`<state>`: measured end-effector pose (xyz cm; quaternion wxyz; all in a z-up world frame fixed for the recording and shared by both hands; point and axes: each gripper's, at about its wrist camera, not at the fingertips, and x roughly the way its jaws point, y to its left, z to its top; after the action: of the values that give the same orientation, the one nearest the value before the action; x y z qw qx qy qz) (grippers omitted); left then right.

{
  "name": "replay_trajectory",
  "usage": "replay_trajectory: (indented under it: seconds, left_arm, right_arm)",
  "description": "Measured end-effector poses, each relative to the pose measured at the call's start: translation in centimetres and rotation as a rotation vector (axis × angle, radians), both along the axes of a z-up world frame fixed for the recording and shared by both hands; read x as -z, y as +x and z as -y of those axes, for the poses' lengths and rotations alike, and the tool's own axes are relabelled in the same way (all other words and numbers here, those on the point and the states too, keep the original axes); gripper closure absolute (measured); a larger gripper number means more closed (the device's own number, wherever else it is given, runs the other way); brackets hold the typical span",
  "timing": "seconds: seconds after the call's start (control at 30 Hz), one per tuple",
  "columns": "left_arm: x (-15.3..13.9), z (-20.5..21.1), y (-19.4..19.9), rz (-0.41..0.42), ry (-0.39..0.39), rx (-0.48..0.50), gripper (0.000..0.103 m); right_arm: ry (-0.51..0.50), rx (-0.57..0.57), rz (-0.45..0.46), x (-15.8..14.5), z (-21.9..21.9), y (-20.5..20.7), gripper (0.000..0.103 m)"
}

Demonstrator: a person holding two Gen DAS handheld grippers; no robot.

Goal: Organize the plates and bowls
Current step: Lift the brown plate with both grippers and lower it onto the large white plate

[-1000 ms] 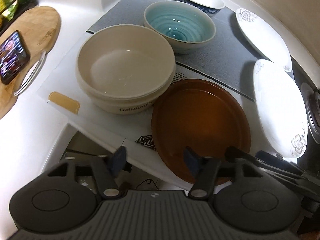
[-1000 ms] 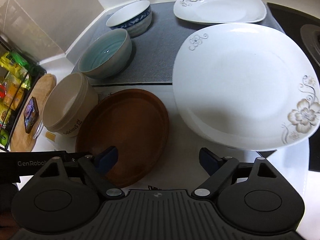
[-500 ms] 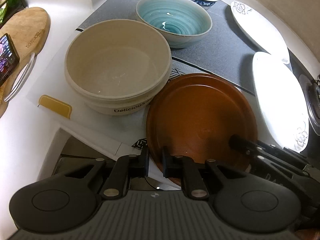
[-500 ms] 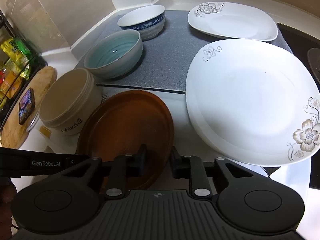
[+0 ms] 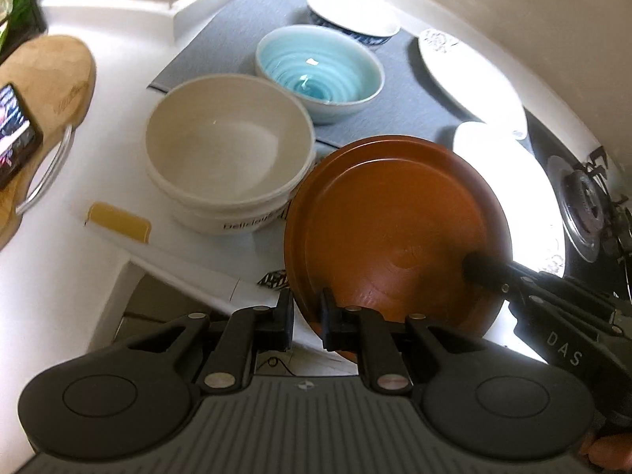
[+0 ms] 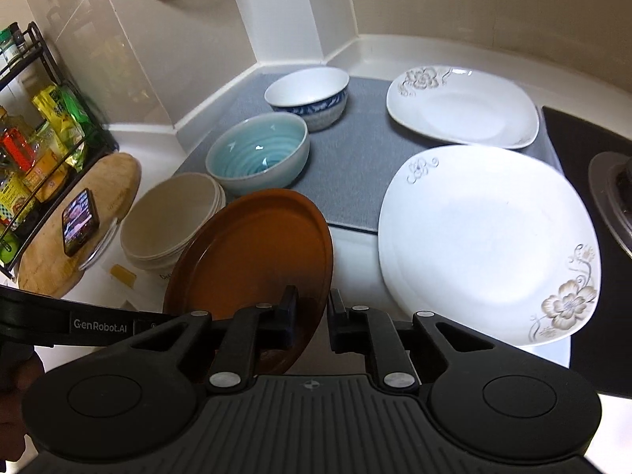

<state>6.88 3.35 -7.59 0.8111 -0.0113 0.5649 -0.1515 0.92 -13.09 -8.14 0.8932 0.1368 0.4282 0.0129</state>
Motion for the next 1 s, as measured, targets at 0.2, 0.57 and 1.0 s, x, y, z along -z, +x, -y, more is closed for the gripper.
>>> replay_trajectory:
  seconds: [0.2,0.57,1.0]
  left_arm:
    - [-0.7,1.1,0.4,0.034,-0.009,0.072,0.088]
    - [-1.0,6.3,1.2,0.069,-0.032,0.264,0.088]
    - [1.2,17.5,4.1,0.042,0.017,0.329,0.088]
  right_arm:
    - [-0.014,0.058,0.025,-0.6,0.4,-0.8,0.087]
    - [-0.056,0.254,0.038,-0.9,3.1,-3.4,0.087]
    - [-0.026,0.306,-0.003,1.9,13.6,-2.1,0.086]
